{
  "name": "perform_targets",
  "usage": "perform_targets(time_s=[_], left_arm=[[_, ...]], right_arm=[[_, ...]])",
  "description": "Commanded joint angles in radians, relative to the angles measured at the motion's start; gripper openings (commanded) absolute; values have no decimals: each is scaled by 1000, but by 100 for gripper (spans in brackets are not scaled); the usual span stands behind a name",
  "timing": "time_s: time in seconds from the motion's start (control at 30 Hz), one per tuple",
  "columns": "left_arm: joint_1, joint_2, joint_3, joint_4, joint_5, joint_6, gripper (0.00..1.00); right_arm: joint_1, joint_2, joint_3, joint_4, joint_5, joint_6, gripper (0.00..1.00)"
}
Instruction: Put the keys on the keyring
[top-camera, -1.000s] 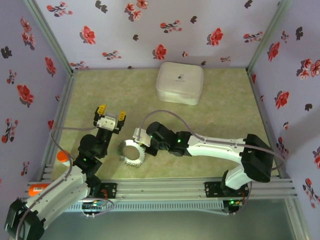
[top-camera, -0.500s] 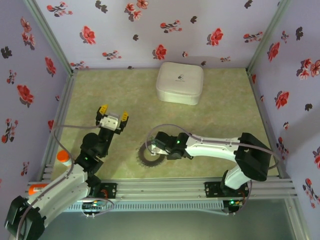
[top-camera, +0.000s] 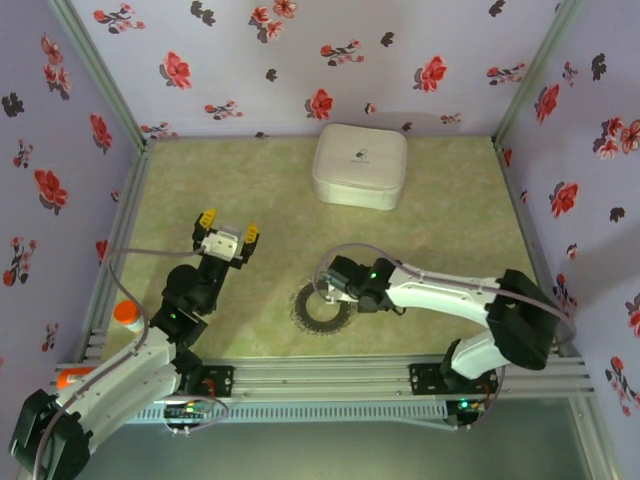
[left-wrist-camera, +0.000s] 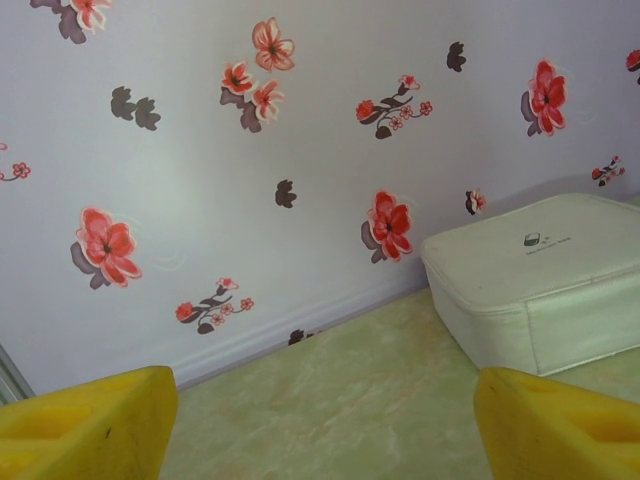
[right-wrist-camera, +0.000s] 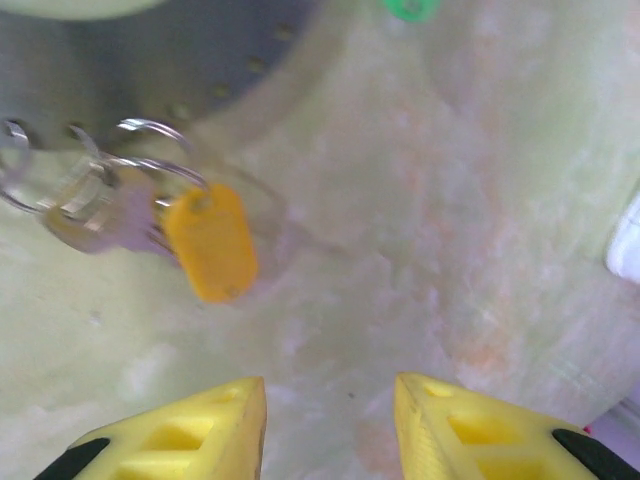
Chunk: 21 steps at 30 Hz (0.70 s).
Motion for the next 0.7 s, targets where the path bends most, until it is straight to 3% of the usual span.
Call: perform_targets(time_s=[0.0,0.2,0.4,0.67], left_arm=[[5,4,-5,7,2,20,80],[6,35,-4,-7,-14,17,81],[31,88,-2,-19,-53,-4,83],[251,208,19,-54,-87,-282,82]], right_arm=[[-70,-135,-8,77,24,32,41],[-338,-356,-140,519,-73,342,55],[-604,-382,-263,802,-106,493,58],[-849,-231,-447,1289,-78,583,62]])
